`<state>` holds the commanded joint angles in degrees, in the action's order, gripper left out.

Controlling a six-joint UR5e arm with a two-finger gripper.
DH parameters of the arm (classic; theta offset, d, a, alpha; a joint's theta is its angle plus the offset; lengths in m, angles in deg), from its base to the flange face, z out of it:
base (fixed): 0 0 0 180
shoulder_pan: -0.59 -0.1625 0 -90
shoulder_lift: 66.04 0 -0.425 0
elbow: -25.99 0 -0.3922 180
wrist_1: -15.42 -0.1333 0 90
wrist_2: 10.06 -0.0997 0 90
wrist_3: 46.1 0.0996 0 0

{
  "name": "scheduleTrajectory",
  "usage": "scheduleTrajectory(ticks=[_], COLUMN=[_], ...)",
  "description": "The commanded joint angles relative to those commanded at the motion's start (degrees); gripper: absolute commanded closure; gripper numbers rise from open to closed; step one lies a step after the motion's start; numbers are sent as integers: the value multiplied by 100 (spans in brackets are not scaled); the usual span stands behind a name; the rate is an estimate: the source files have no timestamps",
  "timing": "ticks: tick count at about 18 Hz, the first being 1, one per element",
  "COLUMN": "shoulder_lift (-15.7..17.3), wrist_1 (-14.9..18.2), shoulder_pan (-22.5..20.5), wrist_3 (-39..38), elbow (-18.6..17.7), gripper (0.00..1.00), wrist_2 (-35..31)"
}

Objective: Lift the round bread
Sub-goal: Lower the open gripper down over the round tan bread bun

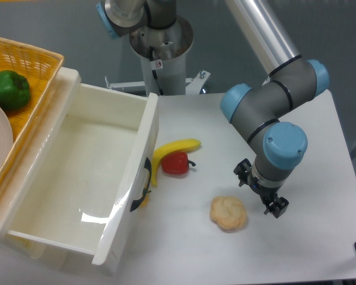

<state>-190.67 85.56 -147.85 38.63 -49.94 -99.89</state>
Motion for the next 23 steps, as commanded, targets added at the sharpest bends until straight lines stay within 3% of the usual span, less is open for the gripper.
scheduleTrajectory(ticks=[6,14,18,23], shoulder_lift=[35,316,369,281], wrist_1=[0,-228,-211,-342], shoulder_pan=[17,158,237,457], wrist_3=[-52,-553,-589,-816], elbow=[-26,-466,-554,-624], gripper=[0,0,0,0], wrist_2=[0,-35,-684,-677])
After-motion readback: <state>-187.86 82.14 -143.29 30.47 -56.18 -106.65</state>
